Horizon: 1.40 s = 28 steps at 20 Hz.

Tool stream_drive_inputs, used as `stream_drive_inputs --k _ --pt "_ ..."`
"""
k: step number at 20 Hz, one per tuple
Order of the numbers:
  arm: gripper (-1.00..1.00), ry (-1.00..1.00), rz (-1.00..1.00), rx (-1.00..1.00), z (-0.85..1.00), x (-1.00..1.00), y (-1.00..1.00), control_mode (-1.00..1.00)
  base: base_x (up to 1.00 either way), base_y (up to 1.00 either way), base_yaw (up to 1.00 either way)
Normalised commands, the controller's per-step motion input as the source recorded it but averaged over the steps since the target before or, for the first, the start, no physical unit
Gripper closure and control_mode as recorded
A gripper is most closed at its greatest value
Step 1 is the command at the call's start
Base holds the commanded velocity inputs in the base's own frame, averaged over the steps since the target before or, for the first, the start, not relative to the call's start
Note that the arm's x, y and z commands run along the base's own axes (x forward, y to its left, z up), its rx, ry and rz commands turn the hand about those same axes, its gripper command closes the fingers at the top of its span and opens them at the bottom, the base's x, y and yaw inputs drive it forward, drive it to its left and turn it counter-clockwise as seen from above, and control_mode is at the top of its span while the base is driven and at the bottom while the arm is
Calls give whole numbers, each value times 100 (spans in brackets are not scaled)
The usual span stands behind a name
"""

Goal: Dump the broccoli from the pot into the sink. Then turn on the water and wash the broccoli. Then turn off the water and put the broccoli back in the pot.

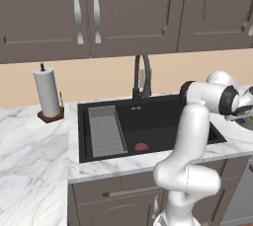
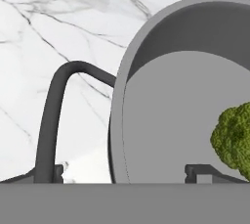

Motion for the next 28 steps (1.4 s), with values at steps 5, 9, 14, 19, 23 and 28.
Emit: stream_drive_inputs --k 5,9,14,19,23,28 --pt "100 2 0 0 -38 0 5 -100 0 0 0" --pt "100 0 0 0 -12 -8 15 -100 0 0 0" --pt "100 -3 4 0 0 -31 29 -100 0 0 0" --pt "100 -10 11 3 11 -48 55 -100 0 0 0" --pt "100 -19 14 2 21 -44 81 -100 0 0 0" --pt "100 -18 14 1 26 -29 83 -100 0 0 0"
